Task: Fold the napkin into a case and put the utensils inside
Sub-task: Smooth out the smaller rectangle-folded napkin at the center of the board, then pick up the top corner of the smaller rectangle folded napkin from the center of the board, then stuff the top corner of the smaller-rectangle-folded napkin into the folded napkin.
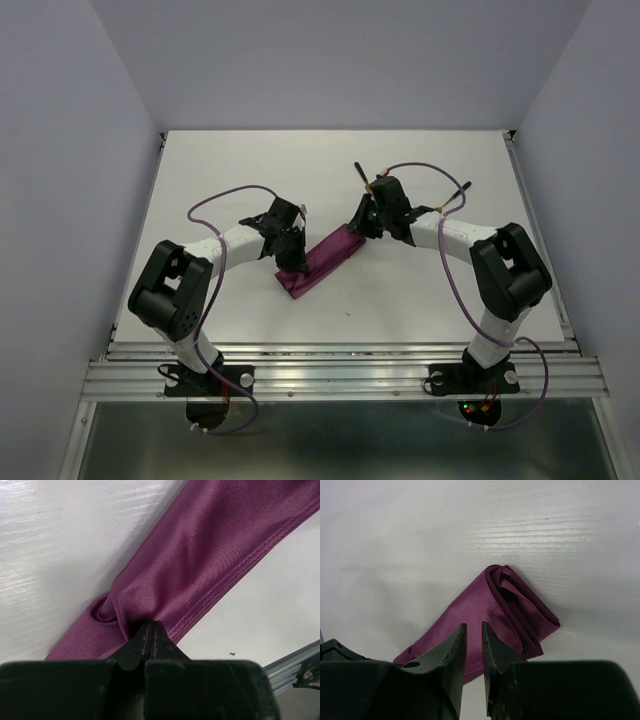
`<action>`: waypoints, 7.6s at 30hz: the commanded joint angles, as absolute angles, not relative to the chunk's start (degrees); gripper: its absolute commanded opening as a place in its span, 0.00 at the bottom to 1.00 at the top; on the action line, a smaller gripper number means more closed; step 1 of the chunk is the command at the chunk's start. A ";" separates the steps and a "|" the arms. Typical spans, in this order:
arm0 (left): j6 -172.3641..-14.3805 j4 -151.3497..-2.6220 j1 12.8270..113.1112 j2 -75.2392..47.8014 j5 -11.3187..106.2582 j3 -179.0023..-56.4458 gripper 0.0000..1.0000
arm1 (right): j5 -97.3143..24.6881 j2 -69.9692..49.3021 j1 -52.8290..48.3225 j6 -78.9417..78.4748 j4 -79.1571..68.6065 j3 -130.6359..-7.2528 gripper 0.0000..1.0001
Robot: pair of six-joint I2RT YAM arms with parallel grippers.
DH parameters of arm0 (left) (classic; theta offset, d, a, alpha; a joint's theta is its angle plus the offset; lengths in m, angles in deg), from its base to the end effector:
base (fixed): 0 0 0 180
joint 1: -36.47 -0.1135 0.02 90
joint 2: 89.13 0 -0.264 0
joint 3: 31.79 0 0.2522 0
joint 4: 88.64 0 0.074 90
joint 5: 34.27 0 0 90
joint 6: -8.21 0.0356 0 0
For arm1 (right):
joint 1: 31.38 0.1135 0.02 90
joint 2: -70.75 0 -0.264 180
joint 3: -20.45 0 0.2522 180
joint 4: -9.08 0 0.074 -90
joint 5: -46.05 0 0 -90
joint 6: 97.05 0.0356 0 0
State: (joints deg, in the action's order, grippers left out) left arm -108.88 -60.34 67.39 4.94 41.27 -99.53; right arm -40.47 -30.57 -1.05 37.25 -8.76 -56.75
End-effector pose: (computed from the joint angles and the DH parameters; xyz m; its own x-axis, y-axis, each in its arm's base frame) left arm 0.2764 -0.1759 0.1765 -0.9059 0.0286 -0.4226 0.2348 0.8643 -0.4449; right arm 0.3299 0.1955 0.1961 -0.7923 0.3442 -0.5039 0.0144 0.8361 0.5484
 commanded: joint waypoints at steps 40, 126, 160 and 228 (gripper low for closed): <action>-111.85 -60.12 67.67 -3.50 48.26 -95.29 0.00 | -41.66 -29.99 -1.59 28.72 -7.31 -54.39 0.21; -86.10 -61.87 90.35 22.41 71.37 -125.89 0.57 | -35.34 -20.13 -20.57 32.15 -4.50 -39.01 0.35; -94.00 -73.81 81.39 16.43 48.28 -117.02 0.00 | -33.84 -18.81 -12.75 25.38 -8.37 -43.76 0.36; -105.87 -96.68 74.88 3.34 42.20 -96.18 0.00 | -50.28 -31.29 6.59 19.59 -12.67 -56.76 0.33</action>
State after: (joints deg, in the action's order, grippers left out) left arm -106.15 -94.02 74.93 6.16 42.54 -96.67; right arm -46.39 -29.54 5.79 21.53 -11.64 -54.15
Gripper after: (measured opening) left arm 0.058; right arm 0.338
